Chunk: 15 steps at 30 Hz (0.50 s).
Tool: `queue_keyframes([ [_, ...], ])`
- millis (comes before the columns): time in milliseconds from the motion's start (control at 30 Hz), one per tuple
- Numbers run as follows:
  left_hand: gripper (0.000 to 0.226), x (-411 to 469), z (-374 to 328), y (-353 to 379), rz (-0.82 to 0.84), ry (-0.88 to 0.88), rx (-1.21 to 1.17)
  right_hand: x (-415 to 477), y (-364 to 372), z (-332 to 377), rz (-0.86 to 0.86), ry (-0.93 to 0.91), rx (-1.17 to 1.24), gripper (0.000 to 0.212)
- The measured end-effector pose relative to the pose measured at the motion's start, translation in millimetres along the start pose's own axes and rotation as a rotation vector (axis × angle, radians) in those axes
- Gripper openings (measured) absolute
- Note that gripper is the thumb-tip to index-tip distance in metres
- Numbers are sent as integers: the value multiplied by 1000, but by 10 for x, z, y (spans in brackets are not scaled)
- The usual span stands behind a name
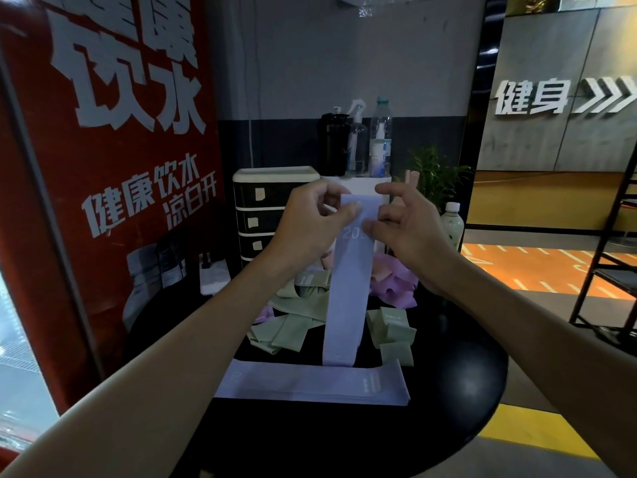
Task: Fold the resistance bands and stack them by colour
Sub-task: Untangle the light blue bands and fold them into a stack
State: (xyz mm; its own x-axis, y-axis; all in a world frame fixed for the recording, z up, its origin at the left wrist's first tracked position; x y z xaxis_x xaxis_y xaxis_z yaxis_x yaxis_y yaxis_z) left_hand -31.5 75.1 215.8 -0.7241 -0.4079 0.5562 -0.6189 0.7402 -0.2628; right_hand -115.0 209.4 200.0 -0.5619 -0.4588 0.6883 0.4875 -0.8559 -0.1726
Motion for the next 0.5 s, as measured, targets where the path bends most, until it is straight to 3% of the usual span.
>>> queue_keyframes([
  [233,5,122,-97,-31,-20,35,58,14,86,11,30,75,74,65],
  [300,12,152,-130,-54,-52,43,49,-41,122,-17,77,121,93,67],
  [500,5,229,-170,-188,-171,21,-30,-170,140,-108,136,192,154,53],
])
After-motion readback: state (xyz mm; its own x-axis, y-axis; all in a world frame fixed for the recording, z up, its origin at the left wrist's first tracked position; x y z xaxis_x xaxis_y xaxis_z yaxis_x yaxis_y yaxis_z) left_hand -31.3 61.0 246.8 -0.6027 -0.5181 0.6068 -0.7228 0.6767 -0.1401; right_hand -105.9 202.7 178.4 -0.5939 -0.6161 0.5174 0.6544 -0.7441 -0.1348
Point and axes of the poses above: each hand's wrist, its own x-axis towards the middle knuckle, its own y-axis out of the palm, z = x × y, the point moved 2 cm from there along x, towards the middle knuckle, and after that the axes turned 10 degrees about -y, right-handed, at the moved point
